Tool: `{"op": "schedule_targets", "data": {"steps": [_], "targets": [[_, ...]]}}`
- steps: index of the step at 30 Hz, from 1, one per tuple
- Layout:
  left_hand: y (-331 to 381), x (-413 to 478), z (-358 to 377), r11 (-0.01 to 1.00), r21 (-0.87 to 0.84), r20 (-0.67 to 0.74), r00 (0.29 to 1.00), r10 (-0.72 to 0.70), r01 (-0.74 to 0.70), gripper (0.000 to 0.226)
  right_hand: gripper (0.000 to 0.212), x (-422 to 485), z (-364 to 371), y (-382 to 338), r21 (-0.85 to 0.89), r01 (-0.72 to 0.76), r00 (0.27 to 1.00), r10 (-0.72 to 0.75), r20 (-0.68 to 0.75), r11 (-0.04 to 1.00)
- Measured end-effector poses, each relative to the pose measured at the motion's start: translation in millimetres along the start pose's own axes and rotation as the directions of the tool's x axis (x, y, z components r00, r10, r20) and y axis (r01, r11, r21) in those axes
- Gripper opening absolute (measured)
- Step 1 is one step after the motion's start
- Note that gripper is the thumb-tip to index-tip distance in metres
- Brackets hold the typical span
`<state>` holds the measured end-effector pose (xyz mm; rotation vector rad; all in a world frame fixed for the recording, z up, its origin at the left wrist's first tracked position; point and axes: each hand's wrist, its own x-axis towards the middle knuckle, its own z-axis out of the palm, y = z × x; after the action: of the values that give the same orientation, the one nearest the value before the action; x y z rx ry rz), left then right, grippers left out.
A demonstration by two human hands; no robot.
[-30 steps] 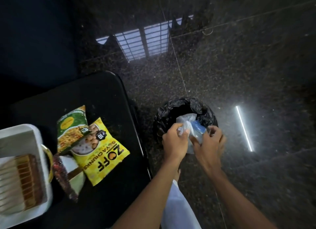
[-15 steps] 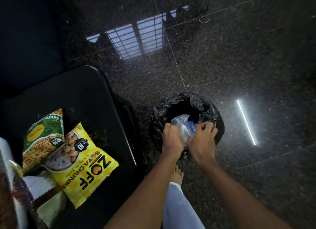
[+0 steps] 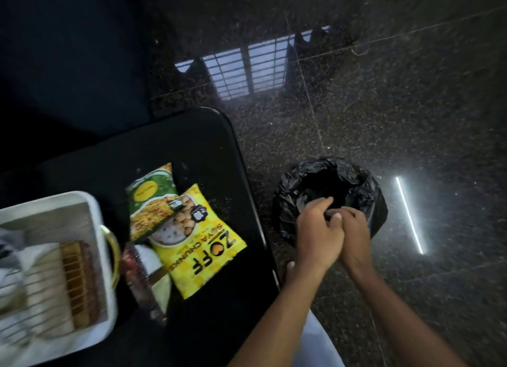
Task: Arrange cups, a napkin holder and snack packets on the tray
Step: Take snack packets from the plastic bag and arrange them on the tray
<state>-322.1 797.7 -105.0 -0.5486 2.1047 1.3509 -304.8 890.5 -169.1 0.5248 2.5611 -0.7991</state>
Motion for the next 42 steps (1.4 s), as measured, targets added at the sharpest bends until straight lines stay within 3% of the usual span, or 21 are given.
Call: {"op": "schedule_targets", "data": {"steps": [2, 5, 9, 15, 17, 19, 21, 27, 33, 42], "targets": [[4, -34, -20, 0.988, -0.108, -0.118, 0.988, 0.098, -0.111, 0.034, 0.026, -22, -16, -22, 0.237, 0.024, 0.999, -0.012, -0.05, 0.971], [1, -92, -68, 0.956, -0.152, -0.305, 0.932, 0.195, -0.25, 0.027, 0.017, -59, -33, -65, 0.313, 0.103, 0.992, -0.075, -0.101, 0.944], [-11, -146, -142, 0.941, -0.059, -0.536, 0.805, 0.253, -0.334, 0.023, 0.013, -107, -40, -119, 0.433, 0.184, 0.983, -0.155, -0.101, 0.882], [-35, -162, -248, 0.939, 0.201, -0.626, 0.7, 0.342, -0.279, 0.024, 0.013, -146, -19, -182, 0.508, 0.167, 0.979, -0.204, 0.017, 0.845], [-40, -147, -274, 0.944, 0.259, -0.6, 0.731, 0.325, -0.206, 0.028, 0.019, -148, -8, -201, 0.522, 0.133, 0.98, -0.189, 0.055, 0.843], [-47, -131, -292, 0.949, 0.277, -0.522, 0.806, 0.278, -0.148, 0.034, 0.029, -147, 4, -217, 0.522, 0.067, 0.987, -0.132, 0.089, 0.851], [-51, -114, -301, 0.96, 0.234, -0.436, 0.865, 0.247, -0.156, 0.039, 0.039, -141, 14, -228, 0.512, 0.002, 0.992, -0.067, 0.108, 0.859], [-66, -86, -298, 0.957, 0.248, -0.312, 0.923, 0.225, -0.15, 0.044, 0.044, -122, 33, -251, 0.446, -0.059, 0.993, 0.006, 0.118, 0.893], [-72, -80, -290, 0.985, 0.136, -0.402, 0.903, 0.149, -0.102, 0.043, 0.041, -108, 33, -269, 0.362, 0.02, 0.99, -0.069, 0.122, 0.932], [-65, -84, -287, 0.996, 0.039, -0.531, 0.843, 0.086, -0.077, 0.038, 0.038, -89, 24, -320, 0.267, 0.343, 0.915, -0.384, 0.121, 0.901]]}}
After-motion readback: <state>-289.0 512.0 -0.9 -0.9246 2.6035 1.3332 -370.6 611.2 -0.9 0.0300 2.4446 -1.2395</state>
